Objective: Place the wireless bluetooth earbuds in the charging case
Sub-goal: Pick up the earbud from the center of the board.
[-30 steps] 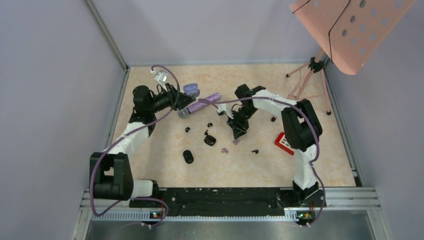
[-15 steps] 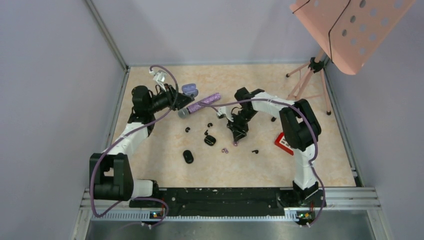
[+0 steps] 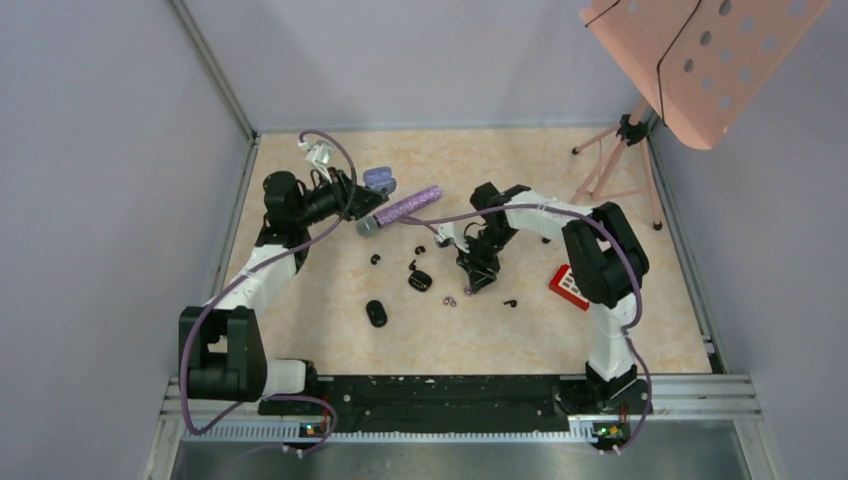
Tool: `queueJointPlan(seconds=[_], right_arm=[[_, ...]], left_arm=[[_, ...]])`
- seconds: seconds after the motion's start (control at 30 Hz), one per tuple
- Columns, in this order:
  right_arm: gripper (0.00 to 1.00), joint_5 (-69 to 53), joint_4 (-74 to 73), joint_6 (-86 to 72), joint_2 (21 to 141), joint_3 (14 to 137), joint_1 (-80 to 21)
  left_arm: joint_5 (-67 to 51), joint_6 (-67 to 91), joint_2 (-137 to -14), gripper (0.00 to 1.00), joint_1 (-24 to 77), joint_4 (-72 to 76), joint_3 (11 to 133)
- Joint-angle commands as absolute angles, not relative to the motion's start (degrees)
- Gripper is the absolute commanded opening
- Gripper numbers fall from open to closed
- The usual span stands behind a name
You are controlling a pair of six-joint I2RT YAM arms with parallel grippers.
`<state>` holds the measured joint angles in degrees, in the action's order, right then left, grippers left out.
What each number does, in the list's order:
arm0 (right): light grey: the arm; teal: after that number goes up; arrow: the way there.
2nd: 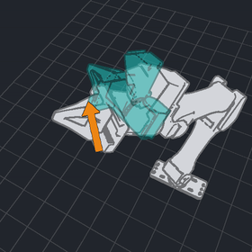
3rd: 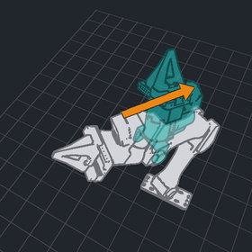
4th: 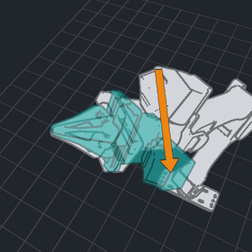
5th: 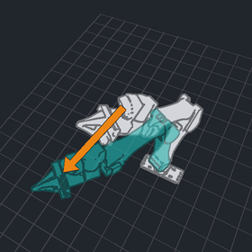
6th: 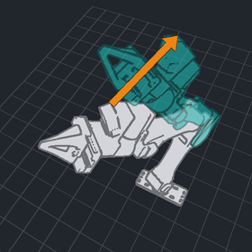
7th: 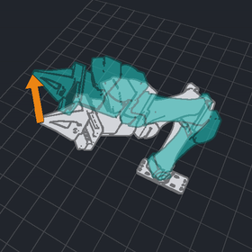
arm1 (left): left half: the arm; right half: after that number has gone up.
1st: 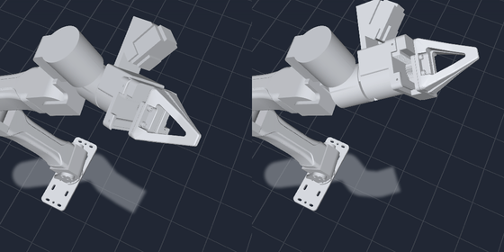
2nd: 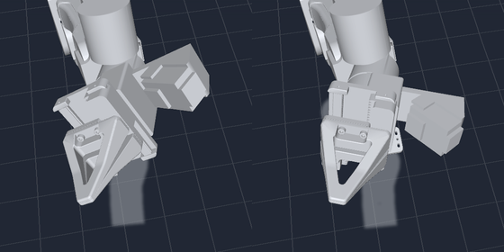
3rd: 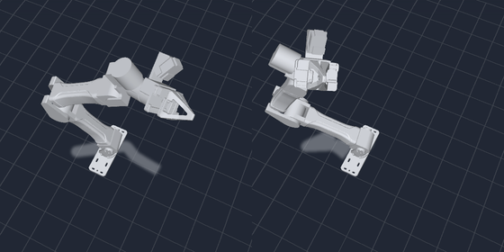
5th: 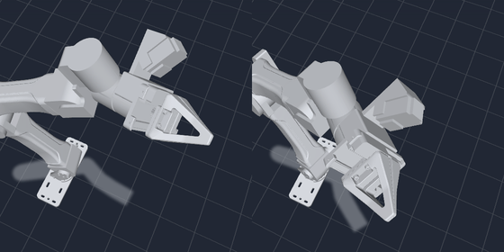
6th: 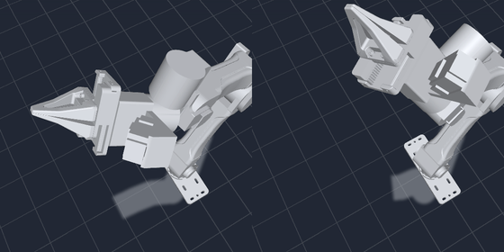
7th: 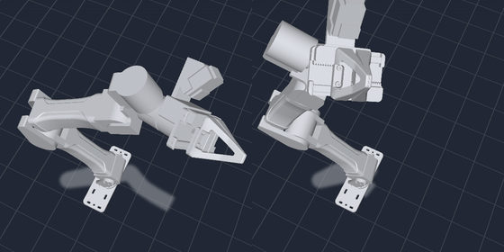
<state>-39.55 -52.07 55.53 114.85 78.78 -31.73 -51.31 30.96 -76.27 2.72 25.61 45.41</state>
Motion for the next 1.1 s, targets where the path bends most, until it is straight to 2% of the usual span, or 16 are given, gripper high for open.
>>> queueJointPlan(seconds=[0.0,0.2,0.53,1.07], right_arm=[[0.38,-39.6,-52.4,57.56,111.87,78.61,-33.31],[0.38,-39.48,-53.37,58.36,111.41,81.61,-33.31],[0.32,-39.91,-54.76,59.4,116.44,87.45,-33.48],[0.28,-36.09,-53.39,65.08,116.69,83.3,-36.41]], left_arm=[[-50.75,30.07,-75.23,0.0,2.46,27.39,45.79],[-50.71,29.88,-75.16,0.0,2.38,27.09,45.79],[-50.91,29.36,-74.88,0.0,1.64,25.7,46.41],[-50.22,29.35,-75.5,0.0,0.36,25.18,46.85]])
